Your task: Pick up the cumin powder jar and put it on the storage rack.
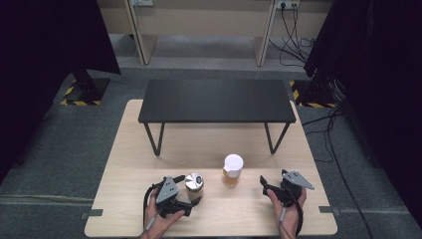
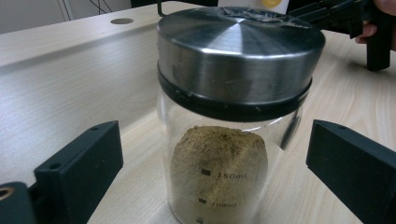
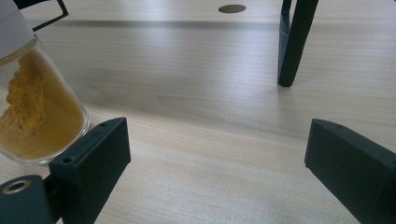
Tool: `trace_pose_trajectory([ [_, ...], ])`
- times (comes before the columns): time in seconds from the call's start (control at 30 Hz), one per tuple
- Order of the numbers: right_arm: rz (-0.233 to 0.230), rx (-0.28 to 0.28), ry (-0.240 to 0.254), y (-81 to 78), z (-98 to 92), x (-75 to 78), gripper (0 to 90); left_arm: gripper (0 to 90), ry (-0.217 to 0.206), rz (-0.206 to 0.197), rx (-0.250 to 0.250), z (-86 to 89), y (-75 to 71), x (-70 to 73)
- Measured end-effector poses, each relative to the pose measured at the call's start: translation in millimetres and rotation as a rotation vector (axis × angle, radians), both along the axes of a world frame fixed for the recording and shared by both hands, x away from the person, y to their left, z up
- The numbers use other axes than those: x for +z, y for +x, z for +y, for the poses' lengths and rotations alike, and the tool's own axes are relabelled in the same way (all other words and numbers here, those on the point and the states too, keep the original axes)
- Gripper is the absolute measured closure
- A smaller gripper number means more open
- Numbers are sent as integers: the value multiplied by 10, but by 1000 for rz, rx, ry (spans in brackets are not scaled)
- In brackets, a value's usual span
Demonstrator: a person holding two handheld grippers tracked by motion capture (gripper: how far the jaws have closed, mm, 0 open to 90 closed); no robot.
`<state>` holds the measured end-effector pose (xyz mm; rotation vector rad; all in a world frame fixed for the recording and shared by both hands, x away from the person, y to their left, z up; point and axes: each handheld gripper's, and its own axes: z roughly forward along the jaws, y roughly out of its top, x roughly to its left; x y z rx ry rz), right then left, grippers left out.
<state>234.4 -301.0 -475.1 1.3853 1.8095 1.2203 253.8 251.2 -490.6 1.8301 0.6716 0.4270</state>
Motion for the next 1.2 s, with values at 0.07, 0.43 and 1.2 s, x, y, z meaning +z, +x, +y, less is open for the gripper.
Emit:
trace_pose_trajectory([
  [0.07, 0, 0, -1, -1, 3, 1, 70, 32, 6, 1, 12, -33, -13, 8],
  [0.43, -1, 0, -7, -2, 12, 3, 70, 57, 67, 4, 45, -191, -30, 71],
  [1.2, -1, 1, -8, -2, 13, 2, 70, 301, 56, 13, 21, -172, 18, 68],
])
